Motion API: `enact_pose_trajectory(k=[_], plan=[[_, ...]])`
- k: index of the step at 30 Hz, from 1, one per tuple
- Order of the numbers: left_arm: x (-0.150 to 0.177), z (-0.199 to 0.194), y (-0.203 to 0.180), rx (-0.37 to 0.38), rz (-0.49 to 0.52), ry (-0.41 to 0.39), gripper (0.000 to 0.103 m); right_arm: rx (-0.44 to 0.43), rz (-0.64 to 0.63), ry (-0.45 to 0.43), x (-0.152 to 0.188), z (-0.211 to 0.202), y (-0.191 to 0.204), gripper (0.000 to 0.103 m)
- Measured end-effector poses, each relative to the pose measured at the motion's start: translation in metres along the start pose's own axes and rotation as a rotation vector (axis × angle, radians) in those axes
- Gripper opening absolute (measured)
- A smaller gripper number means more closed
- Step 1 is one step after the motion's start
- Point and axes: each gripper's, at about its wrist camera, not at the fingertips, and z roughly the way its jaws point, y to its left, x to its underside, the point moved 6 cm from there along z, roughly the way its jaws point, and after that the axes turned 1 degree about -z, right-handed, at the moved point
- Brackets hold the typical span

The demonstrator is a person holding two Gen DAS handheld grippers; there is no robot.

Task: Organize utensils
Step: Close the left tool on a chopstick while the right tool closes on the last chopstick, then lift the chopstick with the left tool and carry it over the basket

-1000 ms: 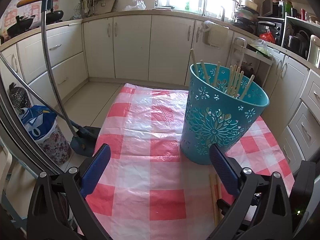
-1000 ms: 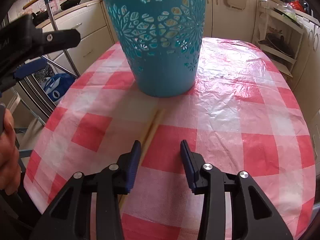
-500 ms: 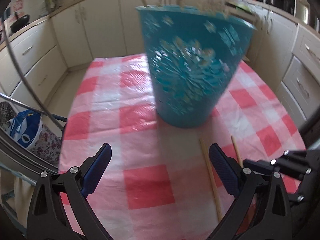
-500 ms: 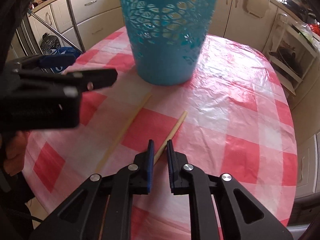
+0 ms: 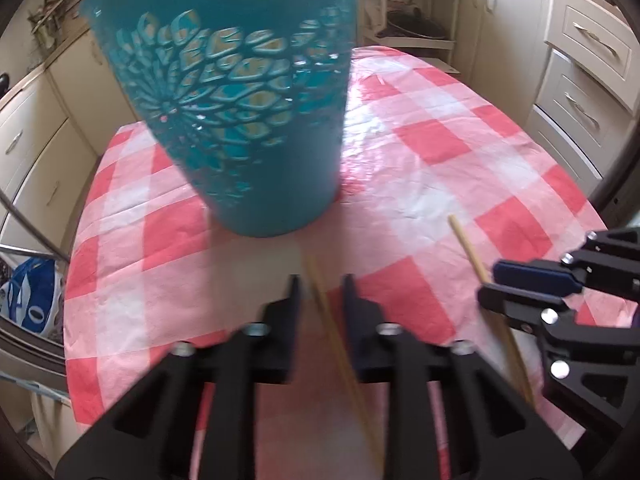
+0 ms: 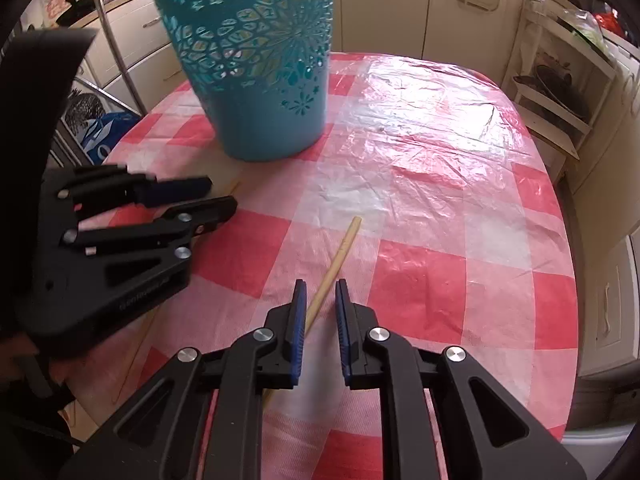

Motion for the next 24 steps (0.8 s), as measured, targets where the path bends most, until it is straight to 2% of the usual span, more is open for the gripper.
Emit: enact_pose_trajectory(k=[3, 4, 6, 11, 16, 18, 20, 21, 22, 23, 24], plan=[[0.001, -0.001, -0.002, 0.038, -0.005, -0.003, 0.004, 0.007, 0.000, -0.014, -0.003, 0.002, 0.003, 0.014], [0.001, -0.002, 0.000, 0.071, -0.028, 0.003, 0.004, 0.007, -0.008, -0.014, -0.004, 0.001, 0.002, 0.008], [0.003, -0.006, 0.008, 0.106, -0.060, 0.004, 0.004, 0.004, -0.015, -0.021, -0.007, 0.000, 0.007, 0.005], [0.007, -0.015, 0.028, 0.100, -0.078, -0.008, 0.004, 0.000, -0.023, -0.026, -0.013, -0.003, 0.009, 0.005], [0.016, -0.011, 0.044, 0.092, -0.063, 0.029, 0.005, 0.028, -0.051, 0.007, -0.013, 0.008, 0.014, 0.006], [0.018, -0.012, 0.046, 0.055, -0.029, 0.031, 0.010, 0.038, -0.062, 0.006, -0.013, 0.010, 0.016, 0.006], [0.020, -0.012, 0.049, 0.019, -0.007, 0.025, 0.023, 0.034, -0.057, 0.003, -0.014, 0.011, 0.016, 0.006], [0.021, -0.013, 0.049, 0.016, 0.000, 0.020, 0.023, 0.034, -0.055, 0.001, -0.014, 0.010, 0.016, 0.006], [0.021, -0.013, 0.049, 0.014, 0.007, 0.017, 0.023, 0.035, -0.056, 0.001, -0.014, 0.010, 0.016, 0.006], [0.021, -0.014, 0.047, 0.021, 0.017, 0.016, 0.011, 0.032, -0.054, 0.003, -0.015, 0.010, 0.016, 0.005], [0.021, -0.014, 0.044, 0.042, 0.023, 0.021, 0.005, 0.032, -0.050, 0.005, -0.015, 0.010, 0.016, 0.005]])
